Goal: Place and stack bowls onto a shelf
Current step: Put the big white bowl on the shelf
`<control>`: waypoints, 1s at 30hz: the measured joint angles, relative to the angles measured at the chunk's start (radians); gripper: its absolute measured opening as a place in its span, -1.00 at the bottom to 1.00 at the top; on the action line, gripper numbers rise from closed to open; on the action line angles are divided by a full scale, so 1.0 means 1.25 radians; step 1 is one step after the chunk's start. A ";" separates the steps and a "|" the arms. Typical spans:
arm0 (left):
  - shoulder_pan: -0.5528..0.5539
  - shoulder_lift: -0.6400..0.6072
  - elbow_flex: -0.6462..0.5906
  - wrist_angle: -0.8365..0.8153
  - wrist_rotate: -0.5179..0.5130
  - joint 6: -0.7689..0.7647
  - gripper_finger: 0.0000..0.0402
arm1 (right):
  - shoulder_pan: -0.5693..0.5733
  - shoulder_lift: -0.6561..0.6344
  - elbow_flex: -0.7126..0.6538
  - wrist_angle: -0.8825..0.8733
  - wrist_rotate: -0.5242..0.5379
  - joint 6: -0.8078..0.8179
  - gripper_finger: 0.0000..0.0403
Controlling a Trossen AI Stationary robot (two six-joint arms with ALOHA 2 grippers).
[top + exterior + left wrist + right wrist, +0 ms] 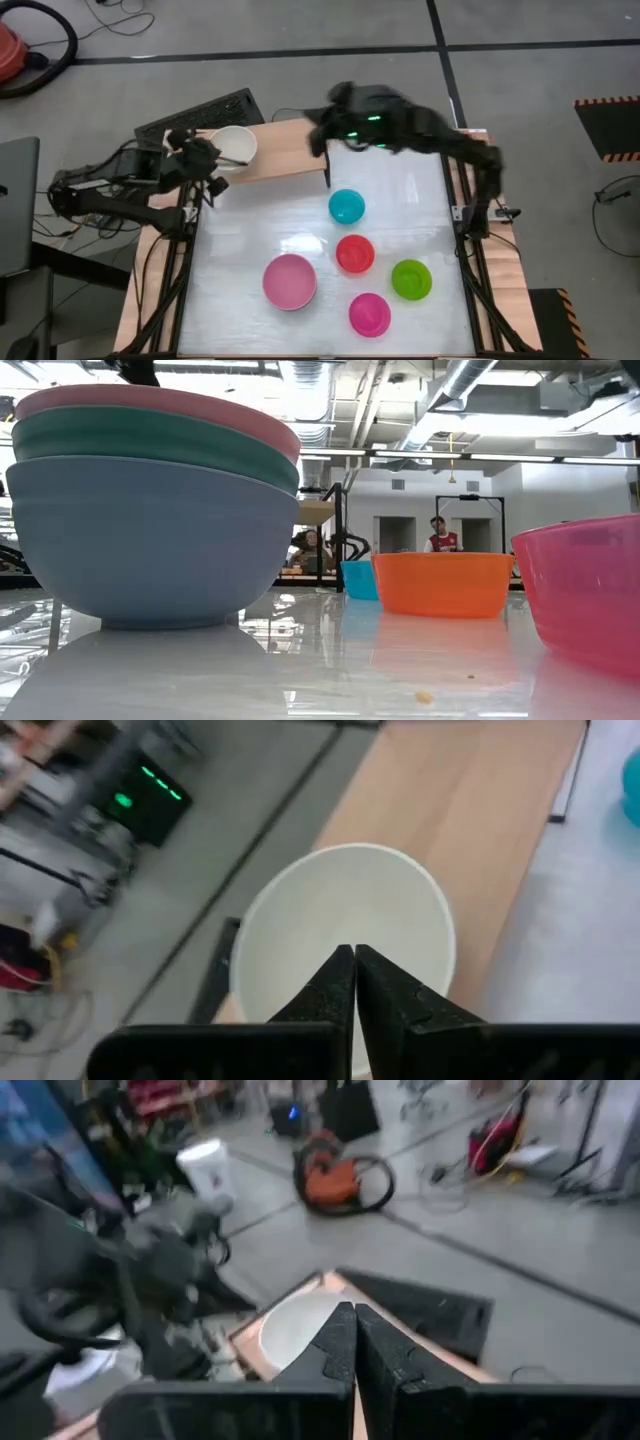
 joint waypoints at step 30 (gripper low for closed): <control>0.382 0.160 0.000 -0.185 0.415 0.046 -1.00 | 0.096 -0.071 -0.002 -0.149 0.118 -0.016 -0.88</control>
